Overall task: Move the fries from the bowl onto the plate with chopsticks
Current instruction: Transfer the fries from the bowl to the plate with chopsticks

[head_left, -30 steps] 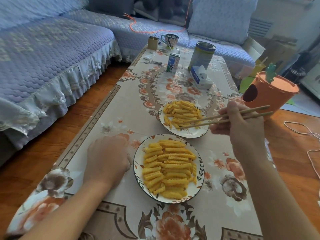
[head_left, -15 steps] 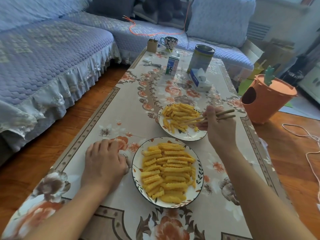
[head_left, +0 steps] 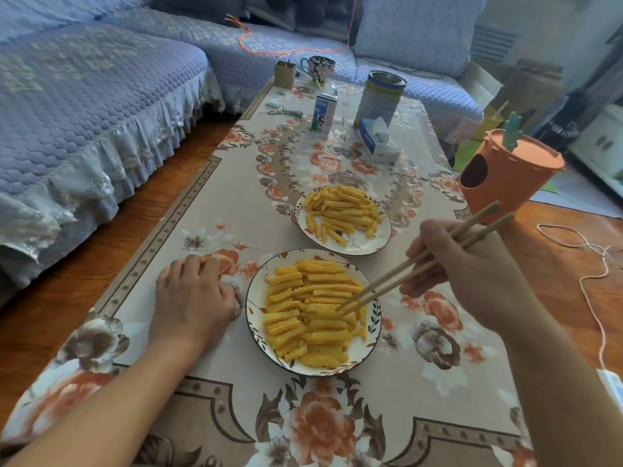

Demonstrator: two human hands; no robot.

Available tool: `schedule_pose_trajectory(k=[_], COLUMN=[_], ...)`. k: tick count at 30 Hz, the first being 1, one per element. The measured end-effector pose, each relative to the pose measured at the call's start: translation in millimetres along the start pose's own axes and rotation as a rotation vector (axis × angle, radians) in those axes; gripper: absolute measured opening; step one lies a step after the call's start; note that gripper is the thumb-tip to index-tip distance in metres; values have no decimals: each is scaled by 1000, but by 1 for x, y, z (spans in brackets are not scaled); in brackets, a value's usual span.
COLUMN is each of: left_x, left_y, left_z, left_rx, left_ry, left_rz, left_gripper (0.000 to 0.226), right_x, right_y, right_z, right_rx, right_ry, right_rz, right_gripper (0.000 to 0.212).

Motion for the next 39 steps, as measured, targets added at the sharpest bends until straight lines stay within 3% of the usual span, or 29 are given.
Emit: schedule_pose_trajectory(k=[6, 11, 15, 21, 33, 39], left_x=[1, 0, 0, -1, -2, -1], left_y=[1, -1, -1, -2, -2, -1], left_z=[-1, -1, 0, 0, 1, 1], left_rx=[-7, -9, -2, -5, -1, -16], left_ry=[-6, -10, -11, -13, -5, -4], left_rz=[-9, -4, -13, -15, -18, -10], left_gripper=[41, 41, 40, 38, 37, 40], right_x=[6, -16, -46, -81, -75, -19], right_y=[0, 31, 33, 8, 17, 20], right_z=[-6, -3, -19, -48, -38, -3], right_rx=[20, -199, -157, 15, -115, -200], right_ry=[-7, 88, 150, 220, 186, 42], right_rz=[18, -233, -344, -318, -403, -151], right_gripper=[35, 39, 34, 29, 42, 49])
Point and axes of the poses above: each hand's wrist, its own x-axis away from the middle knuckle, its own y-axis out of the back of the hand, z = x × y, the point moved 6 cm from there along -x, towards the middle knuckle, and after that the axes turned 12 degrees about -x, right-handed, at the moved point
